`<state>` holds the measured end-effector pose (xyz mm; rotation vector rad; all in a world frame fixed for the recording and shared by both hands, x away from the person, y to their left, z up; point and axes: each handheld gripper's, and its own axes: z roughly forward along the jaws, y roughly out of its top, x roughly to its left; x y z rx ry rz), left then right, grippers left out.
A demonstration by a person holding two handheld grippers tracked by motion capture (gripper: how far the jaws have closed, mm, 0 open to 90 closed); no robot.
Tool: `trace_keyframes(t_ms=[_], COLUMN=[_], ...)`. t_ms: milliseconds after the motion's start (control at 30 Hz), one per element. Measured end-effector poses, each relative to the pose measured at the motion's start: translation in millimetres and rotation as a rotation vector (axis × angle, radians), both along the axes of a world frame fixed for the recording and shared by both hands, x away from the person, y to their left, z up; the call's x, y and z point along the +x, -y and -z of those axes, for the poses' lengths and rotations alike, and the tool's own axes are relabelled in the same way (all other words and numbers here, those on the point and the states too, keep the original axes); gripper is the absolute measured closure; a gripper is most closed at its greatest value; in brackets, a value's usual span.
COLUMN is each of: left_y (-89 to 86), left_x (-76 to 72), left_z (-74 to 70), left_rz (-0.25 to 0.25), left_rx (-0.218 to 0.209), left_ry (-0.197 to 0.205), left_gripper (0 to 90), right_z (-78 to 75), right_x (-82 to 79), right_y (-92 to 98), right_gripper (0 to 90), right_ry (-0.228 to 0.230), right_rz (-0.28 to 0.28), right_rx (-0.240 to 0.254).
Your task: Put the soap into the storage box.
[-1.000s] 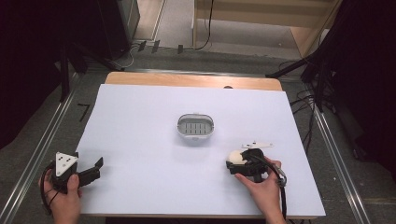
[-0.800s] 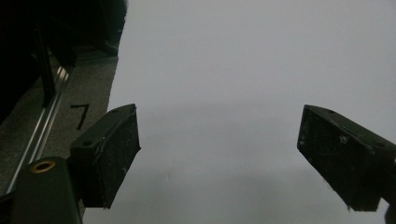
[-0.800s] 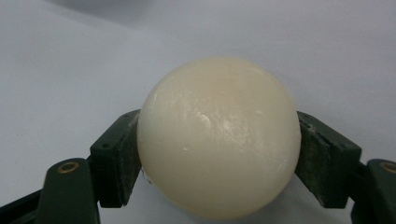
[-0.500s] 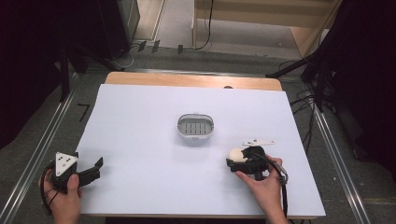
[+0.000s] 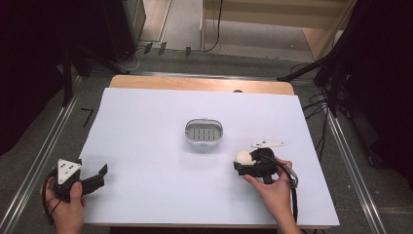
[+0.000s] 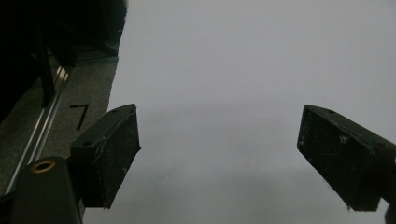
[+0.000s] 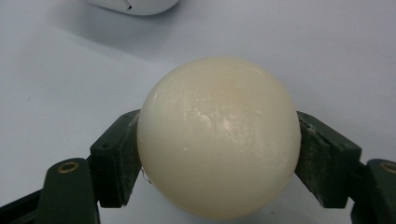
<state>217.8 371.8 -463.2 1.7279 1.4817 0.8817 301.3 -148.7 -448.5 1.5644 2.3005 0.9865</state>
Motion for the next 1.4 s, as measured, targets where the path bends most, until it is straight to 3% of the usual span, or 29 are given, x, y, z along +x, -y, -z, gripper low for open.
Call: trace_keyframes(t_ms=[1400], left_y=[-0.4], left_x=[0.1], left_z=[0.1], left_rz=[0.006], left_rx=[-0.005], left_ry=[0.001], left_gripper=[13.9], right_z=[-26.1], right_x=[32.6], right_y=[-14.0], right_gripper=[24.8], right_ry=[-0.002], right_rz=[-0.015], right_rx=[0.019])
